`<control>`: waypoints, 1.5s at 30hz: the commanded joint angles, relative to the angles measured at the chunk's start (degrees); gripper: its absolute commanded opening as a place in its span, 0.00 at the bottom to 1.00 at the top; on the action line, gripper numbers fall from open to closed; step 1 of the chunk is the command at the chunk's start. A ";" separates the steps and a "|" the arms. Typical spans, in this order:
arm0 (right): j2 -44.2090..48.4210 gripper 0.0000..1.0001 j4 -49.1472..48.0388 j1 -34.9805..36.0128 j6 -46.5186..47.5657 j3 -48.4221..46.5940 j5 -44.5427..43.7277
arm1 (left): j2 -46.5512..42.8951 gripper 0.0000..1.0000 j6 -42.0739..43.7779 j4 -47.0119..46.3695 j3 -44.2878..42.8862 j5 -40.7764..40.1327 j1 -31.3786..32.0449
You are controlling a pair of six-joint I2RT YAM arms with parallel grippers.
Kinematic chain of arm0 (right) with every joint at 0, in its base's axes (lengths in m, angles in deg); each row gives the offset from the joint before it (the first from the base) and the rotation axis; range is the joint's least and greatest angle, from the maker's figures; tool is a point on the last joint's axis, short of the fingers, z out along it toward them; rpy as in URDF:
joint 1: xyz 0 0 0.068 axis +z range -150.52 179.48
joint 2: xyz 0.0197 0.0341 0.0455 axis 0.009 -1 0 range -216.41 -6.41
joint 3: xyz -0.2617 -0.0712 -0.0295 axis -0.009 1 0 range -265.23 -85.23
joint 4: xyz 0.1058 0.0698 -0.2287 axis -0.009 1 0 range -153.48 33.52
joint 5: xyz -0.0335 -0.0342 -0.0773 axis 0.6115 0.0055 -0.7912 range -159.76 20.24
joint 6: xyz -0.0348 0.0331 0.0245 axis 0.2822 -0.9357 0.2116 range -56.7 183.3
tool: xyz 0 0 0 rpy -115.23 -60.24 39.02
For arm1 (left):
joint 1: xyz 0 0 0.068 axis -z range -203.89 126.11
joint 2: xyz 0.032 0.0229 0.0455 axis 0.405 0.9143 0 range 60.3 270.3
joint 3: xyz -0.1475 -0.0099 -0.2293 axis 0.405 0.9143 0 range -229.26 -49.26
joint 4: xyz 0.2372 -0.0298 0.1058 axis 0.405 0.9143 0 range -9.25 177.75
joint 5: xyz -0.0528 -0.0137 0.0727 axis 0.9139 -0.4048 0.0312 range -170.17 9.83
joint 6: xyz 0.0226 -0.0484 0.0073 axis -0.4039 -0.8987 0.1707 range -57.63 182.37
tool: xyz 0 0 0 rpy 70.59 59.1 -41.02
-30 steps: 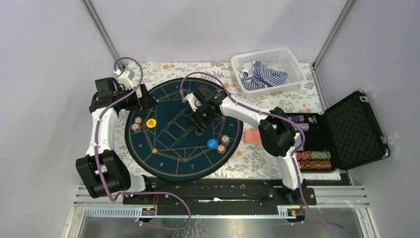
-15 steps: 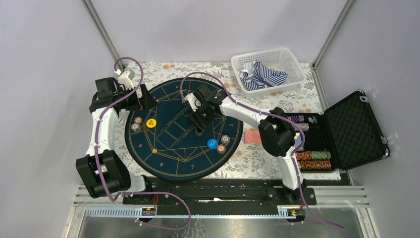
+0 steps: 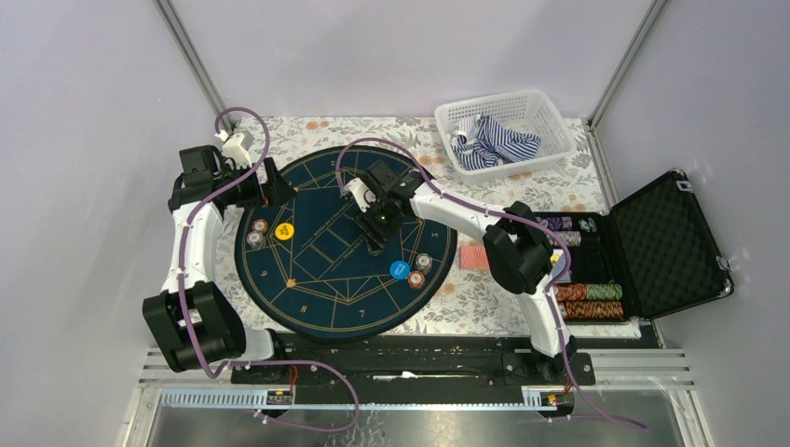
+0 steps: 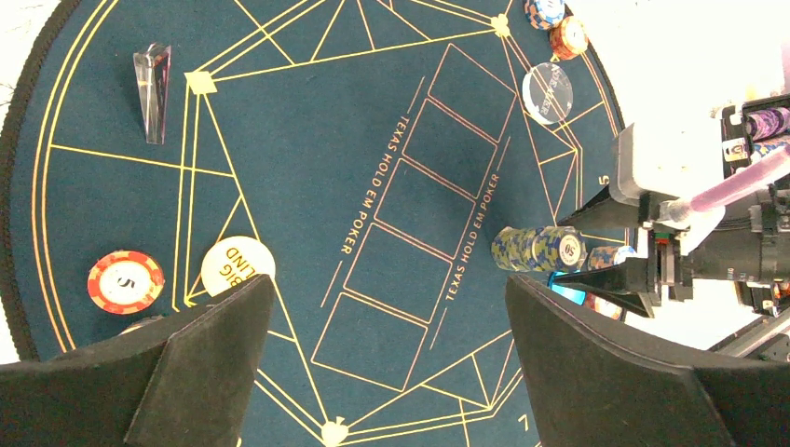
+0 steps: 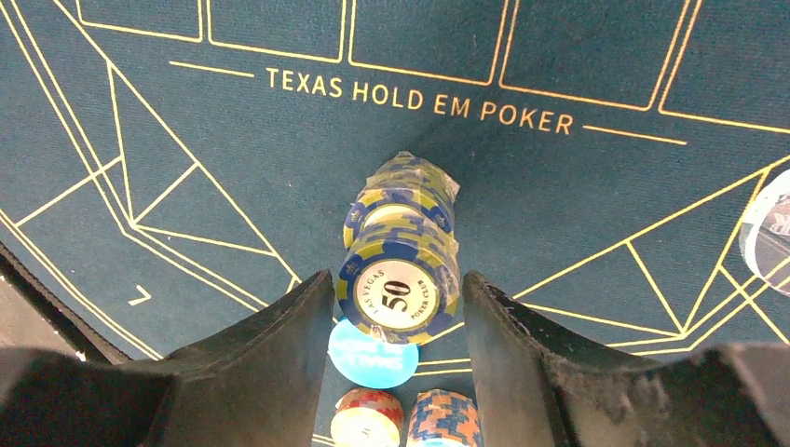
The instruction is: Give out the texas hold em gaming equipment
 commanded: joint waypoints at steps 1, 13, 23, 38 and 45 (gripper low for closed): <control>-1.07 0.59 1.31 0.68 0.87 -2.68 -0.59 | -0.17 0.99 0.08 -2.36 -0.04 1.36 0.05; 2.12 0.47 2.40 -0.57 1.16 -3.19 -2.55 | 0.08 0.99 0.00 -2.37 -0.15 1.37 0.05; 8.63 0.43 -0.87 -9.86 -0.59 2.08 -2.85 | 0.00 0.99 -0.06 -2.34 -0.20 0.88 0.08; 6.21 0.43 -9.58 -18.90 -2.64 8.55 -6.68 | 0.38 0.99 -0.65 -2.37 -0.36 1.56 0.10; 2.87 0.43 -13.22 -18.90 -3.18 8.23 -9.31 | 0.51 0.99 -0.61 -2.34 -0.62 1.45 0.07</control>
